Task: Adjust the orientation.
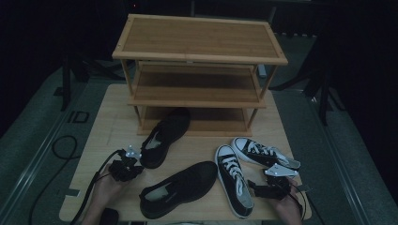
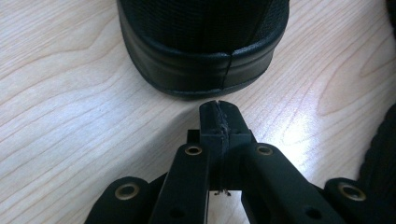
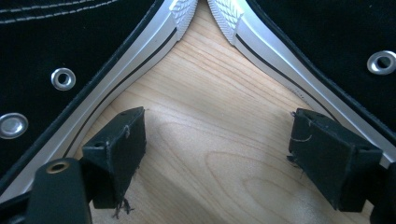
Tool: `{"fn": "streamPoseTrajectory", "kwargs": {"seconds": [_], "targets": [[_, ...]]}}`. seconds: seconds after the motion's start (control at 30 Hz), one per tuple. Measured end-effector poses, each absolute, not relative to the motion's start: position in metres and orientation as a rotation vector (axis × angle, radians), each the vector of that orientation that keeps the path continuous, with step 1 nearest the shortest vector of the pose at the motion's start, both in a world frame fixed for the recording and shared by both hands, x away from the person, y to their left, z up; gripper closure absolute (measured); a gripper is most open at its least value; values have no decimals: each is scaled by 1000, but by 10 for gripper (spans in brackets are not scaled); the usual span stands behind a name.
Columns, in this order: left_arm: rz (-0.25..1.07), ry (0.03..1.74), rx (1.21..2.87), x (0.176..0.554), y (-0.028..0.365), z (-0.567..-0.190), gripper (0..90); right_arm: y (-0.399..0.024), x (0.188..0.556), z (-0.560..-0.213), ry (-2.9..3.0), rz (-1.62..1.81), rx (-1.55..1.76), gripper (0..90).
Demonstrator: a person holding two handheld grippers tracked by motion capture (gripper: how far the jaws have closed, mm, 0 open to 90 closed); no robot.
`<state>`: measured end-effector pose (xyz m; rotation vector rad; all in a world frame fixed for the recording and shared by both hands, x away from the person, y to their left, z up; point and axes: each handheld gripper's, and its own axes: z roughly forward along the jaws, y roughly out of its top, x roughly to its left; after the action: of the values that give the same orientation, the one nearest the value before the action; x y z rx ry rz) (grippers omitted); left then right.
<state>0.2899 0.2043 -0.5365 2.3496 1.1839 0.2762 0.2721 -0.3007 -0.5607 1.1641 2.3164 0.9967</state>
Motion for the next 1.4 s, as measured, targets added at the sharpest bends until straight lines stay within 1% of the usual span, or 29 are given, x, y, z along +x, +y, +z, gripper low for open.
{"fn": "streamPoseTrajectory", "kwargs": {"seconds": [0.27, 0.7, 1.4], "targets": [[294, 1156, 2391, 294, 197, -535, 900, -301, 272, -561, 2318, 997, 1165, 187], [280, 1066, 2426, 303, 171, -535, 900, -301, 272, -561, 2320, 997, 1163, 187], [309, 1076, 2401, 311, 166, -536, 899, -301, 272, -561, 2321, 998, 1162, 186]]}}
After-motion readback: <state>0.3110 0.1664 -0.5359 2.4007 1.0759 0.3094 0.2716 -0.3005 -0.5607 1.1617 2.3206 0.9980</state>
